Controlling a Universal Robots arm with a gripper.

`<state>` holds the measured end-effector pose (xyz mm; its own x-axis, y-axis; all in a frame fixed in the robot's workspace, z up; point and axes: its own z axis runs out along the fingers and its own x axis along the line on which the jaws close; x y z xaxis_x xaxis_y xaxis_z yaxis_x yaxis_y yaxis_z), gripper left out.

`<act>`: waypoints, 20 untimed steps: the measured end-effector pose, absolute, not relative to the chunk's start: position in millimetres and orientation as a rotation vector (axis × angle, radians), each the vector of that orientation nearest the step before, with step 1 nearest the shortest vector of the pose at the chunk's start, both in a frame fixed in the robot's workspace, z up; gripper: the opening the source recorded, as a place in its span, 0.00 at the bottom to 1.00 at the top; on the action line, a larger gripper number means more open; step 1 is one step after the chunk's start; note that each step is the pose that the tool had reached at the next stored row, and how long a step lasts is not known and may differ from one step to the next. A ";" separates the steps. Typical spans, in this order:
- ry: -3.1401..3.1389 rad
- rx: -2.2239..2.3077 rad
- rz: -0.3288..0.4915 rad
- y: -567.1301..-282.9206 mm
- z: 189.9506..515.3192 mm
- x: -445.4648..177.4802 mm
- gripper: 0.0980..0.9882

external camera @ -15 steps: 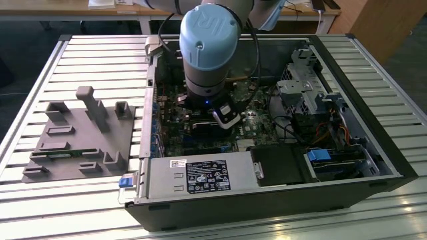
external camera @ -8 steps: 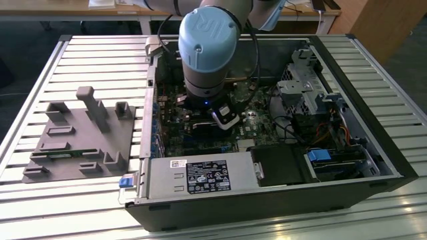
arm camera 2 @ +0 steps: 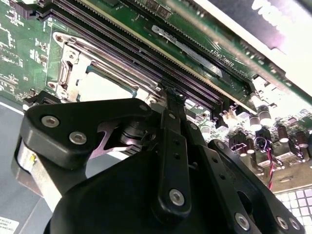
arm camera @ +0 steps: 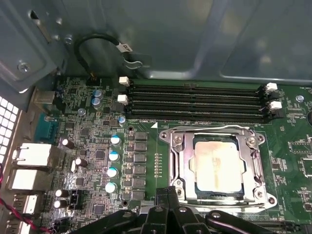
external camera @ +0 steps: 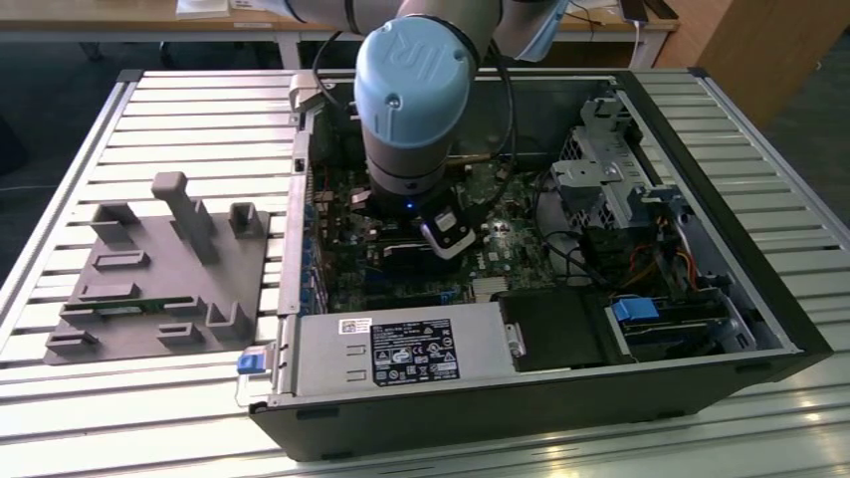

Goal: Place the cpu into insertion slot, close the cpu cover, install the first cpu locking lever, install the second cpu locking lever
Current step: 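Install the second cpu locking lever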

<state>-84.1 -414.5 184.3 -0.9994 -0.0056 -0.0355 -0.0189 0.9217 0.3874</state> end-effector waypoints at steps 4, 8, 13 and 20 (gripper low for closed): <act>3.045 -0.019 0.622 -413.3 183.6 -84.8 0.01; 3.045 -0.020 0.623 -412.2 183.5 -85.4 0.01; 3.045 -0.019 0.623 -412.1 183.5 -86.6 0.01; 3.045 -0.020 0.623 -411.5 184.4 -87.3 0.01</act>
